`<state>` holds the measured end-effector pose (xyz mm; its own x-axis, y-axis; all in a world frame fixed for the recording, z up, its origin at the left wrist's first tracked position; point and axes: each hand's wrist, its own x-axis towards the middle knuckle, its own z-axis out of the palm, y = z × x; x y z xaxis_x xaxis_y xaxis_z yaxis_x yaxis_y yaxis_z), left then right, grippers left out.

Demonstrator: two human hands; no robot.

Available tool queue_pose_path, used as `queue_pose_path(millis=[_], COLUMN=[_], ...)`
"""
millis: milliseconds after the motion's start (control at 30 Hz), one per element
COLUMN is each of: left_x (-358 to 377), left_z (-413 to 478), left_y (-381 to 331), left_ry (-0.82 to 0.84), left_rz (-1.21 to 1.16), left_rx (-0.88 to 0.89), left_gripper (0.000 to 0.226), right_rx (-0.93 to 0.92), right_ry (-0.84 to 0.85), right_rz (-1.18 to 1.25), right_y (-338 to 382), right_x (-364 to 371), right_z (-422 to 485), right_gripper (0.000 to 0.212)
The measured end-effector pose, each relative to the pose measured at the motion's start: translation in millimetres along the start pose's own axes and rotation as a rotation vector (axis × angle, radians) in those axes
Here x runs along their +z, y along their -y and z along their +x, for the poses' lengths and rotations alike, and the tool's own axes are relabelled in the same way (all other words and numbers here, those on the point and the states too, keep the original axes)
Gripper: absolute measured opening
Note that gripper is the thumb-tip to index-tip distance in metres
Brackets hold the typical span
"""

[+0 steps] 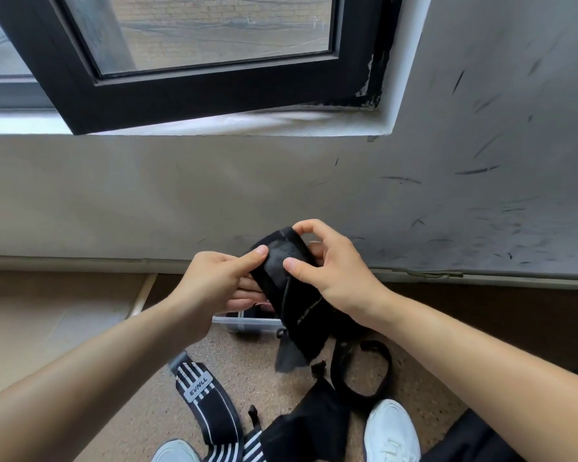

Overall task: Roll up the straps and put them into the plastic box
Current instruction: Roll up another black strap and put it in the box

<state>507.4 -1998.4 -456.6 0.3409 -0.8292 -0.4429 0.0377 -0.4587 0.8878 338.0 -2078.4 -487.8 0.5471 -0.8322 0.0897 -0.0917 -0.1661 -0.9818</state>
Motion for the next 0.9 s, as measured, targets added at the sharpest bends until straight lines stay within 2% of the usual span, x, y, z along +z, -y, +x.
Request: queue_pose_path(millis=[200, 267, 333, 467, 533, 667, 767, 833, 900], left_x=[-9, -11, -12, -12, -12, -16, -29, -39, -49], left_z=[8, 13, 17, 21, 22, 26, 29, 34, 37], left_y=[2, 2, 0, -1, 3, 13, 21, 27, 29], left_ry=[-0.116, -0.084, 0.007, 0.351, 0.474, 0.48, 0.441, 0.382, 0.359], left_rz=[0.102, 0.107, 0.123, 0.143, 0.193, 0.307, 0.521, 0.672, 0.677], left_rx=[0.066, 0.138, 0.235, 0.285, 0.294, 0.311, 0.32, 0.35, 0.355], left_gripper=[0.038, 0.026, 0.011, 0.048, 0.05, 0.029, 0.011, 0.009, 0.01], right_rx=[0.041, 0.036, 0.038, 0.046, 0.048, 0.072, 0.118, 0.135, 0.163], right_ry=[0.166, 0.23, 0.306, 0.467, 0.504, 0.519, 0.476, 0.404, 0.352], right_rz=[-0.1, -0.187, -0.234, -0.262, -0.256, -0.292, -0.321, -0.364, -0.415], right_y=[13, 16, 20, 30, 32, 28, 23, 20, 18], right_x=[-26, -31, -34, -43, -50, -62, -72, -81, -90], right_z=[6, 6, 6, 8, 10, 12, 14, 18, 23], right_gripper=[0.028, 0.028, 0.029, 0.028, 0.027, 0.025, 0.024, 0.023, 0.023])
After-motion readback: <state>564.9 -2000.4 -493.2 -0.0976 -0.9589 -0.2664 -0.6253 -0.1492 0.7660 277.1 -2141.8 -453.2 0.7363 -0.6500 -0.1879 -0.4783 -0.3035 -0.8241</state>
